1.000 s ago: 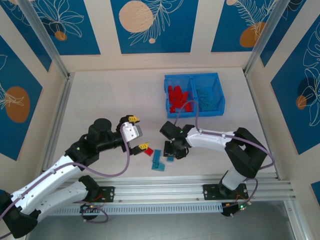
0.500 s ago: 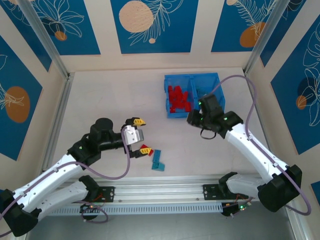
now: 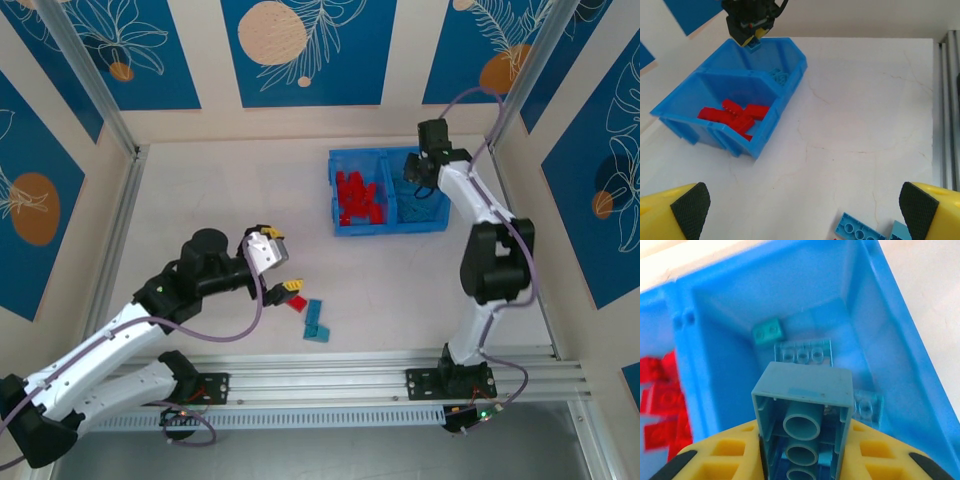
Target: Sort the legos into containers by color
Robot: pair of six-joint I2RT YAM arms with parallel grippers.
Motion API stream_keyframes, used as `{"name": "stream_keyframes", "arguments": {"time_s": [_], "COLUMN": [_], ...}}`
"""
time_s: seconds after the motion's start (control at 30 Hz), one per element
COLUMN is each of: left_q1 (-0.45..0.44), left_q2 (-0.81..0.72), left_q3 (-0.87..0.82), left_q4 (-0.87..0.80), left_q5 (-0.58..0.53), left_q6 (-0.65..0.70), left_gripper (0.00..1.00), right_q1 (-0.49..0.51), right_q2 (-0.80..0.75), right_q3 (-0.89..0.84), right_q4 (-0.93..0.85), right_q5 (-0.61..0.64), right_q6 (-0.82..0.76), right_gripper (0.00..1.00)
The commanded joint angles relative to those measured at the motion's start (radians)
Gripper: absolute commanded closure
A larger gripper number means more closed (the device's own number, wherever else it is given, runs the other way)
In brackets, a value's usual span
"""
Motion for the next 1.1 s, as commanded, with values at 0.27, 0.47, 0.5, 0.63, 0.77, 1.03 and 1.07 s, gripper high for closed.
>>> {"name": "stream_keyframes", "arguments": {"time_s": [0.27, 0.47, 0.5, 0.63, 0.77, 1.03, 1.07], "left_q1": [-0.011, -0.010, -0.009, -0.009, -0.010, -0.011, -0.012], "left_q2": [0.017, 0.129, 0.147, 0.237, 0.355, 0.609, 0.632], "left_q3": [0.063, 0.055, 0.048, 0.021, 0.036, 0.086, 0.087], "left_q4": [-0.194, -0.261, -0.271, -0.321, -0.384, -0.311, -0.289], "left_q5": [-0.300, -0.519, -0.535, -0.560, -0.480, -0.253, -0.234], "left_q6": [-0.282, -0.768, -0.856, -1.313, -1.569, -1.707, -1.716], "left_gripper": [0.00, 0.00, 0.00, 0.02, 0.03, 0.02, 0.02], "right_q1": [-0.009, 0.001, 0.006, 0.035, 0.100, 0.312, 0.327], "right_q2": [0.196, 0.001, -0.045, -0.252, -0.447, -0.682, -0.692], "right_q3": [0.344, 0.264, 0.228, 0.056, -0.117, -0.388, -0.404], "right_q4": [-0.179, -0.247, -0.250, -0.261, -0.268, -0.319, -0.326], "right_q5": [0.155, -0.114, -0.169, -0.461, -0.673, -0.724, -0.717], "right_q6": [-0.098, -0.074, -0.071, -0.077, -0.108, -0.098, -0.095], "right_gripper": [0.43, 0.42, 0.42, 0.37, 0.30, 0.01, 0.01]}}
